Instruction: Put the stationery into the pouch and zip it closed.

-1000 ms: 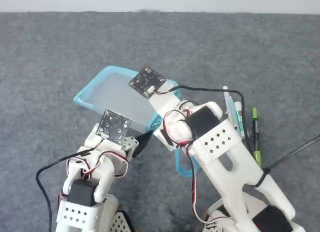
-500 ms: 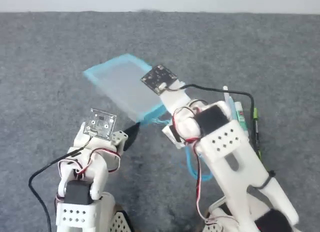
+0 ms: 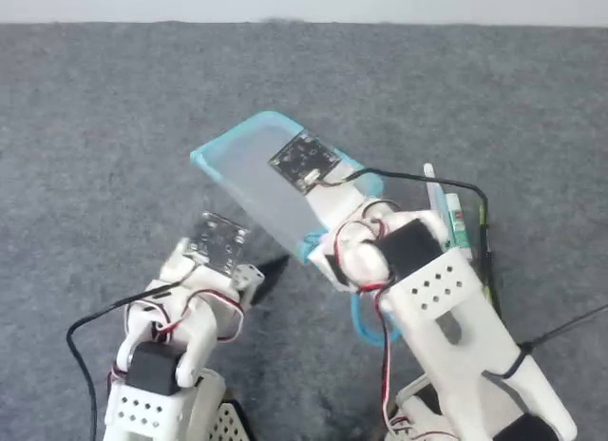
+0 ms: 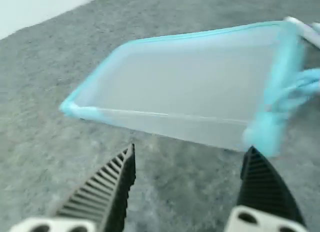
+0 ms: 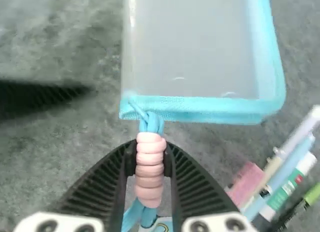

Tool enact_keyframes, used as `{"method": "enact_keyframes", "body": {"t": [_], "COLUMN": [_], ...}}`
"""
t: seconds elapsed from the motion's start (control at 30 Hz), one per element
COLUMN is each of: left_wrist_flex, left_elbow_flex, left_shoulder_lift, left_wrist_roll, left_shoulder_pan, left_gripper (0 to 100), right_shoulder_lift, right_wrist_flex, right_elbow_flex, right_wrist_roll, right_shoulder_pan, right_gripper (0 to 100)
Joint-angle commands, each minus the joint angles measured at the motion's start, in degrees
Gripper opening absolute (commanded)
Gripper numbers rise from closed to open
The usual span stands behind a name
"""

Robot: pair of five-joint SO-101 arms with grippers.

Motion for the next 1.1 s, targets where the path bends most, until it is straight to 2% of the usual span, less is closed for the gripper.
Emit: {"method": "enact_keyframes", "body": {"t": [0.0, 0.2, 0.33, 0.53, 0.73, 0.9, 1.07], "left_wrist_flex": [1.1, 0.4, -3.4, -5.4, -7.7, -6.0, 3.8], "left_elbow_flex": [-3.9, -3.8, -0.2, 0.7, 2.7, 1.6, -6.1], "left_shoulder_lift": [-1.3, -1.0, -1.0, -1.0, -0.9, -1.1, -1.4], "left_wrist_roll": [0.5, 0.4, 0.2, -1.4, -3.3, -3.3, -0.4], "left_shoulder_pan": [3.2, 4.0, 3.5, -0.3, -3.9, -3.3, 2.2], "left_gripper": [34, 36, 35, 33, 33, 33, 36], "right_shoulder_lift": [-2.7, -2.8, -3.4, -3.5, -3.5, -2.8, -2.8], "right_wrist_flex": [-1.8, -1.3, 0.0, 3.5, 4.2, 3.4, 1.9], "right_elbow_flex": [-0.9, -1.8, -1.8, -3.7, -3.7, -4.4, -4.6], "right_wrist_roll": [-0.7, -0.7, -0.7, 0.4, 0.4, 0.4, -0.1], "right_shoulder_pan": [-1.9, -4.7, -6.2, -5.9, -1.8, -1.4, -1.1], "right_gripper": [0.6, 0.6, 0.6, 0.6, 0.6, 0.6, 0.6]}}
